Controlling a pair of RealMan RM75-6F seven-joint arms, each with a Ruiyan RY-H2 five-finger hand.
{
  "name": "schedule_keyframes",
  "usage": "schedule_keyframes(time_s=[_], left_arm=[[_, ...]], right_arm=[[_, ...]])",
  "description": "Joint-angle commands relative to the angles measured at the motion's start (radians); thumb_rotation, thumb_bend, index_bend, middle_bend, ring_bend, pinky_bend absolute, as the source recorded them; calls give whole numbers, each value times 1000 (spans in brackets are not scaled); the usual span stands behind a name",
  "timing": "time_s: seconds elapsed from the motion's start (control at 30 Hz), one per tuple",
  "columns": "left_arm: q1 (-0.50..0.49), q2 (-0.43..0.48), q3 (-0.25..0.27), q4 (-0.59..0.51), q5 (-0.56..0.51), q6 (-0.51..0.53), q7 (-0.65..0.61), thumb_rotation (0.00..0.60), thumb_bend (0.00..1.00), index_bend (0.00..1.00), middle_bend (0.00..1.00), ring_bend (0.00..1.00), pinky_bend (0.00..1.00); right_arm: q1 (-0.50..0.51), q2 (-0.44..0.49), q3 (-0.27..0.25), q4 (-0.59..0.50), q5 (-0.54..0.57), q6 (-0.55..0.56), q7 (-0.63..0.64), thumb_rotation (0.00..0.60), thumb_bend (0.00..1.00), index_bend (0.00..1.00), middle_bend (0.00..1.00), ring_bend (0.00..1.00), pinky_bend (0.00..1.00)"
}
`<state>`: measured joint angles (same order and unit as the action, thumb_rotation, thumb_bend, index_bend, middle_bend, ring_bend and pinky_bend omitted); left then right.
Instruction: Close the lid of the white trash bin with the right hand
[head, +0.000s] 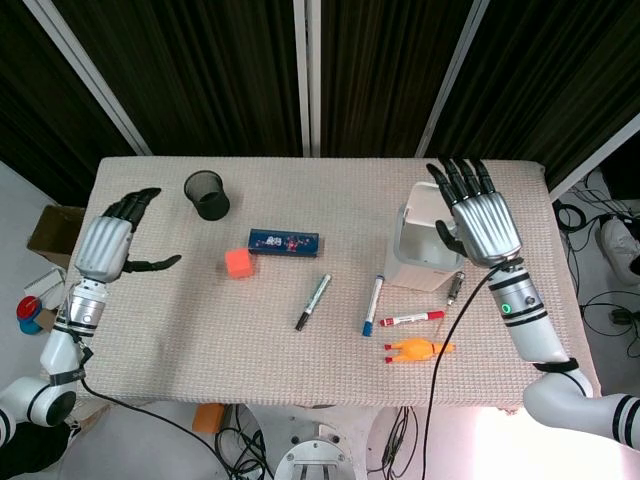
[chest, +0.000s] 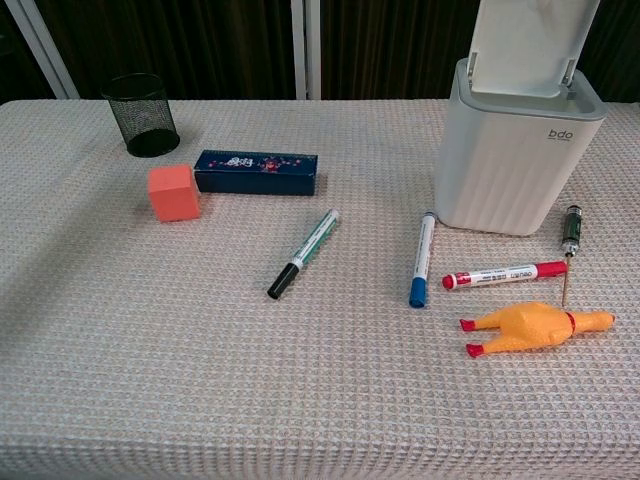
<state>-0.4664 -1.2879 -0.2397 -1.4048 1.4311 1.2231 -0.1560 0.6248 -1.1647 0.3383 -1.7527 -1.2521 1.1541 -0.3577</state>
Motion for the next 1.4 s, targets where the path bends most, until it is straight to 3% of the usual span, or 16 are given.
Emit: schedule_keyframes(time_s=[0.03, 0.53, 0.8, 0.97, 1.13, 1.27, 1.4], left_arm=[[-2, -1, 5, 1, -1, 1, -1, 288, 16, 89, 110, 123, 258], [-2, 28, 39, -39, -4, 4, 35, 284, 16, 89, 110, 123, 258], [64, 98, 116, -113, -20, 4, 110, 294, 16, 89, 110, 123, 258], [137, 124, 172, -133, -25, 48, 119, 295, 15, 90, 110, 123, 259], [205, 111, 212, -97, 2, 122, 105, 295, 14, 90, 110, 123, 259], [227, 110, 220, -84, 13, 145, 97, 295, 14, 90, 110, 123, 258], [225, 114, 215, -83, 25, 147, 93, 296, 14, 90, 110, 123, 259]], right_arm=[[0, 3, -5, 1, -3, 3, 4, 600, 335, 0, 0, 0, 0], [9, 5, -19, 23, 13, 7, 27, 600, 332, 0, 0, 0, 0], [-6, 56, 11, 16, 127, -6, 57, 600, 354, 0, 0, 0, 0], [-13, 101, 28, 28, 223, -69, 127, 600, 426, 0, 24, 0, 0], [2, 117, 25, 60, 332, -181, 188, 600, 403, 0, 49, 0, 0], [17, 109, 20, 86, 347, -253, 251, 600, 382, 0, 54, 0, 0], [23, 103, 26, 114, 286, -338, 389, 600, 303, 0, 61, 0, 0]])
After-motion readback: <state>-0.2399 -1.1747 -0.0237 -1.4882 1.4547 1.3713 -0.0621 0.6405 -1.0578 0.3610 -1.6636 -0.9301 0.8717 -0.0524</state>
